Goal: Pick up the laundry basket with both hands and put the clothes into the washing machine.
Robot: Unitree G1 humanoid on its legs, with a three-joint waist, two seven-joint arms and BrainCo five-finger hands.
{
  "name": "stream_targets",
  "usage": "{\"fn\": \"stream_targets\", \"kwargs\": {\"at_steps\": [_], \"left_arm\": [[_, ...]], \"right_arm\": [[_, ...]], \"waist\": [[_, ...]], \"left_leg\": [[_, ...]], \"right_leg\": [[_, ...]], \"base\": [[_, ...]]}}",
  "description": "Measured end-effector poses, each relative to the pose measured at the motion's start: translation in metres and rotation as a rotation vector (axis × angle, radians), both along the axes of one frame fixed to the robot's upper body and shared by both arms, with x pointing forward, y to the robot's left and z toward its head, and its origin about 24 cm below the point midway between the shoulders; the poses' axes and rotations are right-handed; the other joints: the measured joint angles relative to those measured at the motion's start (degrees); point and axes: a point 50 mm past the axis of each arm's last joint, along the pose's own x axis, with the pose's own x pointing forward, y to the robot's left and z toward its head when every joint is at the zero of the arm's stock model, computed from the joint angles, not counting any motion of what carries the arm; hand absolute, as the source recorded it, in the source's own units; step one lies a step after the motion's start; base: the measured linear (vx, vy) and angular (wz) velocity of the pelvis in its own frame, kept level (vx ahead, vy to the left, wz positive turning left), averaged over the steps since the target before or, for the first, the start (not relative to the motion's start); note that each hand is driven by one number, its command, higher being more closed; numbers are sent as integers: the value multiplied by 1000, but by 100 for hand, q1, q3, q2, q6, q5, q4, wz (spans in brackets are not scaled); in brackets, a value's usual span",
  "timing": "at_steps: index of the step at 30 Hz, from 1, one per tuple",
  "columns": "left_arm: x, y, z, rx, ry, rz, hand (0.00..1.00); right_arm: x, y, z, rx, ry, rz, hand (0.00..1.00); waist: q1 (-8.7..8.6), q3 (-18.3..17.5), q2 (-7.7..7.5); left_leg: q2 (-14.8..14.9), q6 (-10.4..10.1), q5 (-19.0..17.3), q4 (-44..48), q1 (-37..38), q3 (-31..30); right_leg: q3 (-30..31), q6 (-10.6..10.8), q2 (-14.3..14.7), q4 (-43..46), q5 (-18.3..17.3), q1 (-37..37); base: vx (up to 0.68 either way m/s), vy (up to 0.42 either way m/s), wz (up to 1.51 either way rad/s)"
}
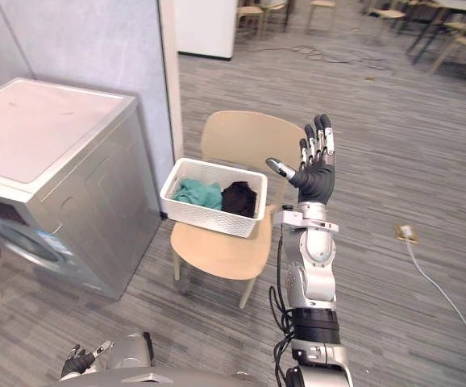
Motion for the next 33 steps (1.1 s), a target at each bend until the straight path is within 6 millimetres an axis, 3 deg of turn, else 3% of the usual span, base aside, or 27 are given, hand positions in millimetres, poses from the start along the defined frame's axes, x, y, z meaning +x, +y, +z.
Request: {"fn": "stream_targets", "kwargs": {"at_steps": [3,4,5,7,8,10,11,13,15,16,18,19,20,21,22,23,25,26,30,33], "left_arm": [[-4,-2,-1,8,20,-55,0],[-9,-4,-2,4,34,-70,0],[-12,-3,-2,1,38,-67,0],[-12,10,0,31,36,-80,0],[-13,12,0,33,38,-81,0],[-13,12,1,37,37,-105,0],[-13,12,1,45,40,-126,0],[-7,14,3,73,39,-203,0],[6,12,9,107,1,-277,0],[19,10,14,132,-36,-332,0],[42,3,22,149,-112,-381,0],[59,-3,29,156,-171,-413,0],[63,-4,31,158,-182,-421,0],[74,-6,37,171,-222,-440,0],[83,-2,42,202,-253,-474,0],[87,-2,43,205,-260,-482,0],[89,-15,42,173,-268,-498,0],[89,-17,42,173,-270,-507,0],[96,-22,45,174,-289,-538,0],[104,-21,49,187,-314,-536,0]], "right_arm": [[13,-2,3,-100,47,-45,0],[19,-4,5,-147,68,-69,0],[21,-4,3,-167,82,-77,0],[27,-3,3,-241,118,-99,0],[28,-3,1,-260,131,-104,0],[31,-5,-9,-301,188,-122,0],[33,-8,-20,-336,248,-132,0],[34,-12,-40,-381,358,-138,0],[35,-13,-53,-404,426,-142,0],[33,-15,-57,-420,446,-148,0],[28,-20,-63,-469,484,-160,0],[27,-24,-70,-498,523,-161,0],[27,-24,-71,-506,531,-161,0],[26,-27,-78,-533,566,-159,0],[26,-27,-86,-533,608,-153,0],[26,-28,-88,-540,619,-152,0],[25,-35,-98,-543,680,-159,0],[25,-35,-99,-544,686,-158,0],[28,-36,-100,-552,699,-152,0],[42,-23,-83,-519,626,-120,0]], "waist": [[40,5,39],[172,5,96],[208,5,-3],[270,55,-394],[279,49,-437],[265,49,-456],[221,56,-458],[53,73,-442],[3,97,-419],[-29,113,-395],[-118,160,-325],[-177,204,-253],[-179,209,-246],[-184,233,-259],[-184,291,-455],[-187,375,-500],[-109,543,-269],[-84,566,-207],[-98,1005,-244],[33,1218,-252]], "left_leg": [[-424,-96,579,-1633,108,-182],[-513,-68,1280,-1906,273,-307],[-602,14,1228,-1812,264,-284],[-869,112,660,-1310,108,-129],[-937,136,523,-1227,122,-75],[-1154,264,269,-1201,328,49],[-1273,373,222,-1226,511,115],[-1377,480,155,-1242,775,22],[-1387,480,154,-1425,1031,-43],[-1383,479,155,-1524,1136,-147],[-1314,475,156,-1546,1193,-330],[-1173,426,169,-1530,1177,-428],[-1147,386,170,-1520,1159,-447],[-1031,186,147,-1426,1080,-494],[-997,-91,3,-1220,915,-552],[-970,-193,-58,-1082,834,-610],[-515,-437,-58,-934,505,-806],[-464,-483,-4,-989,454,-828],[-301,-699,415,-1359,232,-1172],[-232,-762,541,-1339,-111,-1293]], "right_leg": [[-1,281,-141,-3,-182,95],[173,467,-159,22,-289,167],[227,517,-226,6,-321,189],[403,653,-596,91,-406,182],[525,672,-681,213,-390,168],[965,716,-1093,1515,-323,-334],[1209,760,-1366,2715,-147,-790],[1464,795,-1418,4402,-117,-1436],[1360,540,-1315,4854,-289,-1831],[1188,329,-1320,4748,-419,-1993],[912,163,-1379,4147,-614,-2112],[710,162,-1414,3373,-642,-2160],[678,154,-1424,3188,-629,-2183],[619,142,-1428,2450,-463,-2210],[783,186,-1380,1601,277,-2144],[910,611,-1313,1518,470,-2115],[740,425,-847,1408,507,-2213],[696,374,-801,1420,499,-2288],[295,174,-608,1405,493,-2457],[180,88,-546,1456,545,-2731]], "base": [[257,196,19],[235,196,-23],[330,216,-18],[361,178,-5],[462,239,-13],[391,208,-3],[358,133,21],[366,81,40],[254,-7,24],[169,-34,16],[141,-131,38],[114,-223,36],[77,-270,24],[38,-281,25],[30,-309,29],[-2,-368,17],[-70,-334,-10],[-79,-257,-3],[-37,-216,30],[-48,-79,15]]}}
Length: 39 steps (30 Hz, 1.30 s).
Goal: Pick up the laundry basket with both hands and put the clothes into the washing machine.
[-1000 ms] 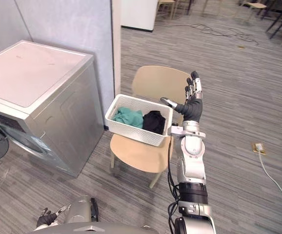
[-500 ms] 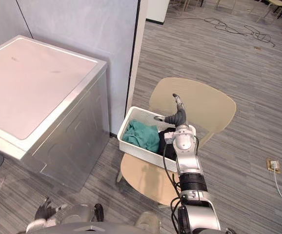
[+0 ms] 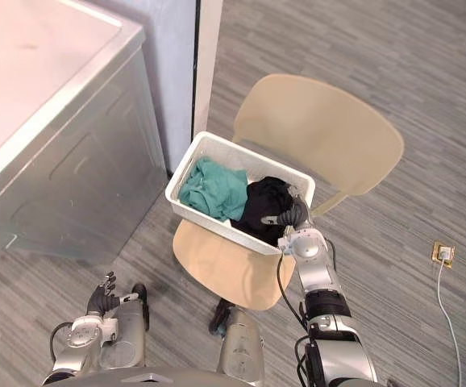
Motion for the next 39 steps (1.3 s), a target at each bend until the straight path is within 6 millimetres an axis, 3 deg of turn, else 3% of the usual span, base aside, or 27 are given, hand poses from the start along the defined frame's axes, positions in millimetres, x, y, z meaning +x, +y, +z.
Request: {"fn": "stream_targets", "kwargs": {"at_steps": [5,7,10,14,17,22,24,28,39], "left_arm": [[17,5,10,-35,-81,78,0],[26,7,16,-55,-122,118,0],[34,5,21,-86,-157,164,0],[40,4,25,-104,-179,185,0],[47,2,31,-144,-211,207,0],[67,-9,61,-368,-388,313,0],[70,-10,67,-408,-425,331,0],[70,-13,69,-466,-437,367,0],[71,-25,68,-524,-436,358,0]], "right_arm": [[30,36,34,-38,-96,137,0],[45,47,57,-92,-140,167,0],[56,52,83,-105,-218,160,0],[62,50,95,-158,-229,156,0],[68,37,108,-182,-231,120,0],[72,-7,163,-146,-310,1,0],[73,-16,181,-168,-323,-26,0],[76,-12,197,-252,-325,-7,0],[81,8,229,-296,-375,47,0]], "waist": [[162,310,1],[260,519,7],[291,629,-11],[327,671,-12],[330,709,-24],[297,856,48],[262,858,51],[207,890,92],[263,907,120]], "left_leg": [[84,-12,47,226,-710,-154],[130,-10,109,235,-903,-184],[139,0,197,260,-1154,-240],[129,16,236,233,-1312,-270],[70,25,347,66,-1393,-279],[33,34,542,-174,-1582,-260],[48,28,586,-242,-1655,-173],[107,30,586,-211,-1758,69],[238,30,585,-135,-2093,202]], "right_leg": [[-143,-119,43,3,82,-515],[-185,-145,116,-159,194,-625],[-227,-201,149,-275,358,-792],[-281,-186,147,-345,435,-894],[-366,-187,83,-379,443,-988],[-487,-211,50,-523,540,-1194],[-470,-227,53,-590,598,-1315],[-347,-235,62,-605,685,-1516],[-395,-283,104,-578,676,-1890]], "base": [[-122,-2,8],[-113,9,-2],[-26,8,2],[10,-2,3],[30,-14,14],[4,-18,7],[-1,-13,-12],[35,-23,-22],[14,-38,-6]]}}
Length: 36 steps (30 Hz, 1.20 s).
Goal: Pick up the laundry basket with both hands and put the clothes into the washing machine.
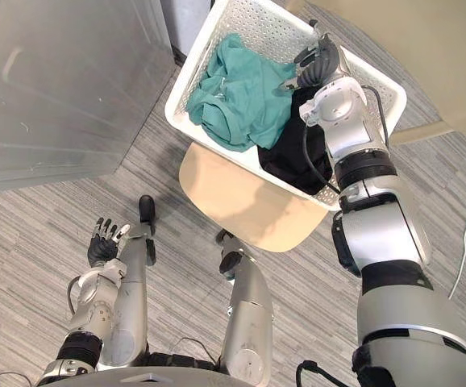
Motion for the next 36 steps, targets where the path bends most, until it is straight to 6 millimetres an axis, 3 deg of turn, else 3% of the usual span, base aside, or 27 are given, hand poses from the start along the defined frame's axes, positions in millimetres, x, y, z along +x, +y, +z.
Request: {"fn": "stream_targets", "kwargs": {"at_steps": [7,18,20,24,28,34,36], "left_arm": [[5,-1,2,-18,-5,4,0],[16,-7,6,-41,-11,0,0],[16,-11,6,-38,-9,-18,0],[15,-18,0,-50,19,-50,0],[16,-22,2,-47,16,-72,0],[15,-21,-3,-50,44,-64,0],[15,-18,-5,-55,64,-36,0]], "right_arm": [[1,4,2,25,-15,14,0],[2,1,-8,38,2,-36,0],[3,-1,-13,-2,24,-61,0],[5,-11,-45,-141,152,-138,0],[9,5,-60,-242,215,-109,0],[13,28,-76,-225,240,-65,0],[14,41,-78,-144,208,-55,0]], "waist": [[94,7,13],[67,-22,26],[87,-98,30],[189,-564,28],[192,-764,55],[185,-885,63],[161,-892,62]], "left_leg": [[2,-4,21,-33,-54,-40],[-70,-76,382,-500,-15,-316],[-72,-81,391,-509,-17,-318],[-91,-96,460,-671,-11,-341],[-99,-96,467,-690,39,-329],[-94,-90,466,-650,62,-305],[-79,-66,438,-559,67,-267]], "right_leg": [[-114,-9,-4,23,-2,7],[-425,-123,-27,78,-87,52],[-428,-125,-27,80,-87,47],[-481,-125,-19,6,-87,41],[-463,-124,-19,3,-88,69],[-425,-135,-20,13,-78,78],[-378,-153,-19,13,-60,79]], "base": [[43,-24,5],[17,-49,13],[14,-46,1],[42,-40,6],[36,-38,-1],[1,-42,-2],[-6,-32,-9]]}}
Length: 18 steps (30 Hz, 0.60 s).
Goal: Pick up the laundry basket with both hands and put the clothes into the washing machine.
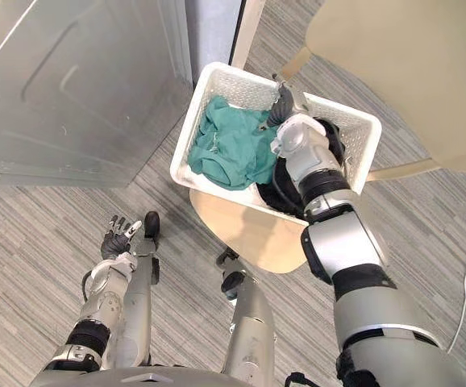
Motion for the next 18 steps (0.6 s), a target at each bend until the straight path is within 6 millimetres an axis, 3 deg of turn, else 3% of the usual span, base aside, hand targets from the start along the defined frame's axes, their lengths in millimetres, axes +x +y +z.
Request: {"fn": "stream_targets", "kwargs": {"at_steps": [4,8,11,13,18], "left_arm": [[-1,8,-1,-9,13,51,0],[1,9,1,-11,16,74,0],[2,10,1,-12,15,77,0],[4,10,4,-17,7,82,0],[5,13,4,-27,3,107,0]], "right_arm": [[0,26,-5,239,-38,29,0],[-5,25,-1,387,-100,6,0],[-11,17,19,468,-213,-22,0],[-19,13,45,518,-345,-18,0],[-31,13,69,589,-469,11,0]], "waist": [[-35,2,-3],[-101,9,-13],[-194,18,-29],[-237,23,-37],[-315,112,-119]], "left_leg": [[100,43,-145,271,3,201],[102,73,-154,303,2,295],[78,100,-129,283,3,304],[73,113,-103,263,7,338],[43,128,-17,59,206,409]], "right_leg": [[202,-9,97,-83,151,2],[276,7,123,-246,296,13],[269,37,122,-338,354,51],[276,12,123,-395,435,58],[292,38,118,-466,443,162]], "base": [[-8,-34,-26],[-25,-28,-14],[0,0,0],[0,0,0],[6,-37,0]]}}
